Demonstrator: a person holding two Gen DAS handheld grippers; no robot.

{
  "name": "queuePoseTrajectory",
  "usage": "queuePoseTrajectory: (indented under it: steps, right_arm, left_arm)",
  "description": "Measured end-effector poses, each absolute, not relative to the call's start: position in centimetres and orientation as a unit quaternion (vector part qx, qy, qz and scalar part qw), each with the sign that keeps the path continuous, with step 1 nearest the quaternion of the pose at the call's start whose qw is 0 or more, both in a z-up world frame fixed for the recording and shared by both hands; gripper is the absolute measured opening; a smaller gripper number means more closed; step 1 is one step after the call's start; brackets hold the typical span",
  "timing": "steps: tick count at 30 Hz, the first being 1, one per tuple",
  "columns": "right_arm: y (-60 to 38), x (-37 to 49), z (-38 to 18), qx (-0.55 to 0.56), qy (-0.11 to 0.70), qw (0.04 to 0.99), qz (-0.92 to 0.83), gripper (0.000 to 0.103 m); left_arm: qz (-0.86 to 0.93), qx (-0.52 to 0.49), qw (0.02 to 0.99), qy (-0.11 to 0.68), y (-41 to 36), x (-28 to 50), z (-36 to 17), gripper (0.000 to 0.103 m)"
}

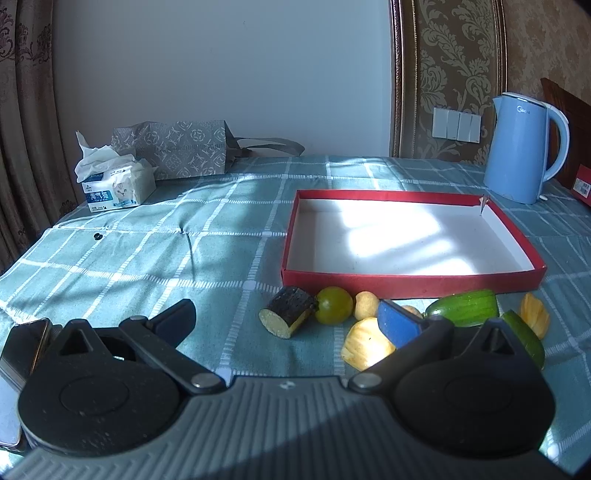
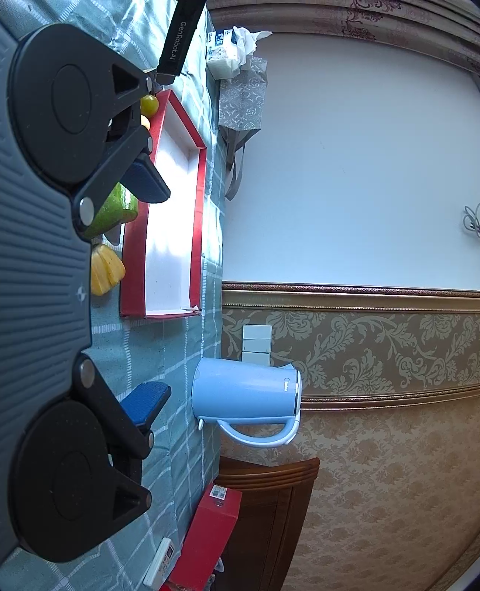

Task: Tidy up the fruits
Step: 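Move both tools toward the row of fruits beside the red tray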

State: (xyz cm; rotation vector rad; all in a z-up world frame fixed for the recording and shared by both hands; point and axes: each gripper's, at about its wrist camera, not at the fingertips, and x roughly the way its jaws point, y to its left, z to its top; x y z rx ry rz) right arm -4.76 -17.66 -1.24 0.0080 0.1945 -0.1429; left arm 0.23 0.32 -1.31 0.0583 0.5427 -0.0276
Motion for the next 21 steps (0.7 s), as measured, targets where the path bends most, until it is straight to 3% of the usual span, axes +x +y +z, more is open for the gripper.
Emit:
queuePoseTrajectory:
  steps: [14, 21]
  right_arm:
    - [-17.4, -4.9, -1.2, -0.010, 0.123, 0.991, -0.058, 0.103]
    - [-16.7, -4.7, -1.9, -0.038, 0.149, 0.987, -0.052, 0.103]
  left_arm:
    - [-0.018, -0.004, 0.959, 0.283, 2.9, 0.0, -1.6, 0.103]
    - [-0.054, 0.037, 0.959, 0.277, 5.1, -0.9, -1.8, 0.103]
